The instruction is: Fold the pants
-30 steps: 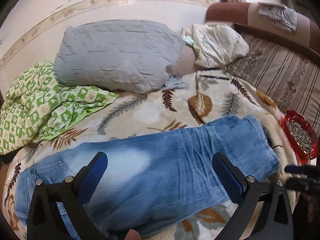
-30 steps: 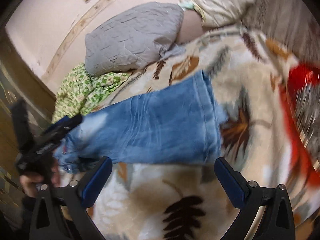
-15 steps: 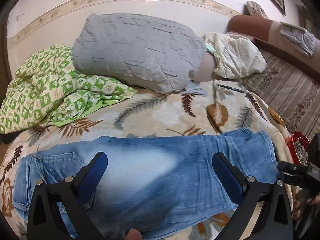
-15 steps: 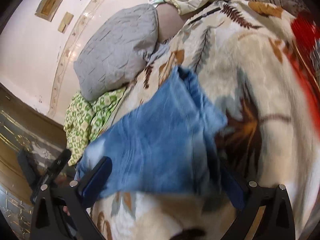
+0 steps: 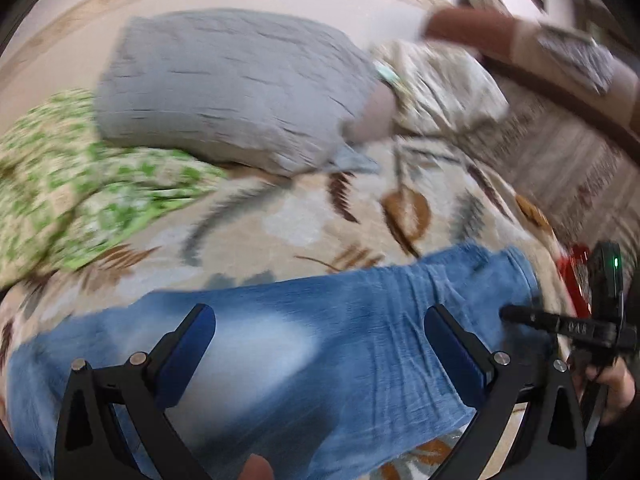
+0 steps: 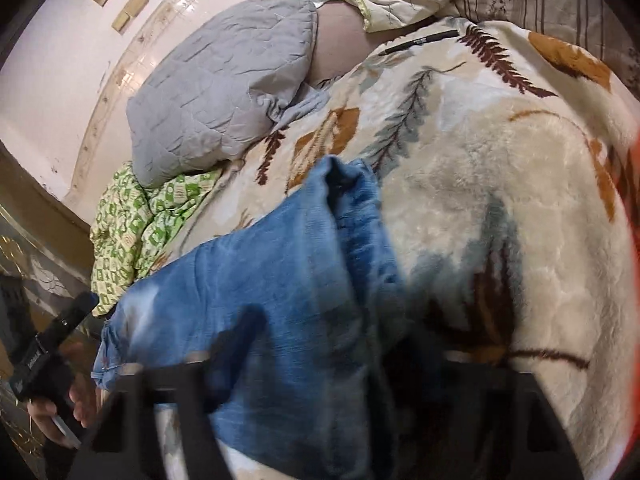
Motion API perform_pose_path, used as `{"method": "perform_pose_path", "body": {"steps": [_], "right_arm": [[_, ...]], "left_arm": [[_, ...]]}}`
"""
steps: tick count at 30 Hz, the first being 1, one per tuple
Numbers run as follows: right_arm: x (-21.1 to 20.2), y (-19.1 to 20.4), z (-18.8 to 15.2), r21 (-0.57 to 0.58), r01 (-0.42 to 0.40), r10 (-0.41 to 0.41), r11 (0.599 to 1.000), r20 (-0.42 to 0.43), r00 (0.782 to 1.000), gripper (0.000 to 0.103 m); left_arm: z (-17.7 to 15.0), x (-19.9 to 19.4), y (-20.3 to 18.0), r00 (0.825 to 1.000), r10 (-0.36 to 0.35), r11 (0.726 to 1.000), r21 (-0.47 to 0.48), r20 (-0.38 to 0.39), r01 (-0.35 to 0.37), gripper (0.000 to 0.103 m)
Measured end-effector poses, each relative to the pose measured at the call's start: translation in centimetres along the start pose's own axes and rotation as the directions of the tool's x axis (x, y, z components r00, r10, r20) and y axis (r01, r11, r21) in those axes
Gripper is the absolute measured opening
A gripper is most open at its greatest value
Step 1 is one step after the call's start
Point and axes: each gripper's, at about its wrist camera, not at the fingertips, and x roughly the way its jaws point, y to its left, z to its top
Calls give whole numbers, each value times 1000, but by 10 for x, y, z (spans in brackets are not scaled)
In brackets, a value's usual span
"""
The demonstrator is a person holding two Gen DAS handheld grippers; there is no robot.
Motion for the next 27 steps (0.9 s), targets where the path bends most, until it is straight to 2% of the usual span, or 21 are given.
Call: {"method": "perform_pose_path", "body": {"steps": [4, 8, 11, 12, 15, 16, 21, 24, 26, 27], "right_arm": [[1, 2, 2, -48, -9, 9, 999, -1, 1000, 39], [0, 4, 2, -77, -13, 14, 997, 12, 1000, 29], [-1, 2, 1, -73, -18, 19, 997, 14, 1000, 27], [-1, 2, 1, -69, -21, 22, 997, 13, 1000, 27], [-1, 0, 1, -59, -28, 28, 998, 11, 1000, 27], [-1, 0, 1, -56, -30, 31, 998, 10, 999, 27], [-1, -1, 1, -50, -38, 38, 998, 8, 999, 26], [-1, 0, 0, -58, -36, 37, 998, 8, 999, 26], [0, 0, 0, -61, -36, 37, 997, 7, 999, 26], [0, 0, 0, -62, -36, 36, 997, 7, 999, 26]], "left_arm": [[22, 41, -14, 996, -28, 997, 74, -90, 35, 103], [42, 60, -29, 989, -89, 984, 141, -117, 106, 103], [52, 65, -42, 974, -176, 945, 252, -144, 208, 103], [54, 67, -48, 964, -205, 919, 305, -170, 250, 103], [57, 78, -59, 949, -210, 862, 414, -235, 293, 103], [57, 81, -60, 946, -208, 852, 429, -248, 300, 103], [54, 111, -63, 905, -222, 810, 447, -364, 379, 103], [47, 127, -66, 886, -212, 793, 457, -412, 402, 103], [43, 134, -69, 853, -246, 773, 438, -460, 459, 100], [41, 136, -73, 836, -264, 754, 438, -480, 490, 91]]}}
